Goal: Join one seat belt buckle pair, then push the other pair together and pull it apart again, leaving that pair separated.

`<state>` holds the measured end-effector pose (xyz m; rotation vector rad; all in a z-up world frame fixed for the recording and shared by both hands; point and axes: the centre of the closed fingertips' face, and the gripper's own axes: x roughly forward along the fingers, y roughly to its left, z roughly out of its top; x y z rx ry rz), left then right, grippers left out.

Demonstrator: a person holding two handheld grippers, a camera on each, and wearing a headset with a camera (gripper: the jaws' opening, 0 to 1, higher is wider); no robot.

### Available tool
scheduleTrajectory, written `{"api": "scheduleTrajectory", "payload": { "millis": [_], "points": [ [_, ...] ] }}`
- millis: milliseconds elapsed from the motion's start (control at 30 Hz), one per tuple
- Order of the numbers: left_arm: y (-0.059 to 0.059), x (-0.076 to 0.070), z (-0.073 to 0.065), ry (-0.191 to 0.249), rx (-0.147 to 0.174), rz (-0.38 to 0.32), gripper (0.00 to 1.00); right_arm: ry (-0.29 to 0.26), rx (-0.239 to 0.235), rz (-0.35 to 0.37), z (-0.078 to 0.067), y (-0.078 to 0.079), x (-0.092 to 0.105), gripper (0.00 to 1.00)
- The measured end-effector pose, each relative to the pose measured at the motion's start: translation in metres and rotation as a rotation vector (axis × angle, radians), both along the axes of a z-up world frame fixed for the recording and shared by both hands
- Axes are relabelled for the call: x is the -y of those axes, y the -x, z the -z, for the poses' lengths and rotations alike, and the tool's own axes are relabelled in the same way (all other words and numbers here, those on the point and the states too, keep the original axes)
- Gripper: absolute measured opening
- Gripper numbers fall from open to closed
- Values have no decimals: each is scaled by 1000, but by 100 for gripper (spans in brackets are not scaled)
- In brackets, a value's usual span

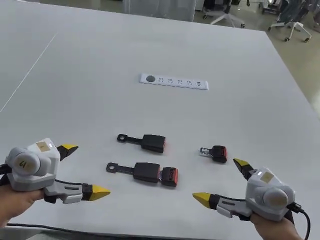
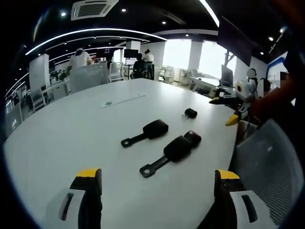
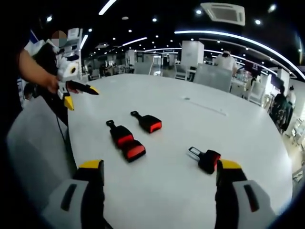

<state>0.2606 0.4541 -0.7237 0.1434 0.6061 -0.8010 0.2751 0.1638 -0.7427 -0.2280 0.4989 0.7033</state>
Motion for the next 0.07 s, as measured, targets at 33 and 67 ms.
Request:
{"api": "scheduleTrajectory", "payload": {
  "millis": [33, 67],
  "points": [
    [1, -1, -1, 2, 1, -2, 100, 2, -2, 3, 1, 1, 1, 100],
    [3, -2, -2, 3, 4, -3, 100, 2, -3, 4, 1, 2, 1, 100]
  ]
}}
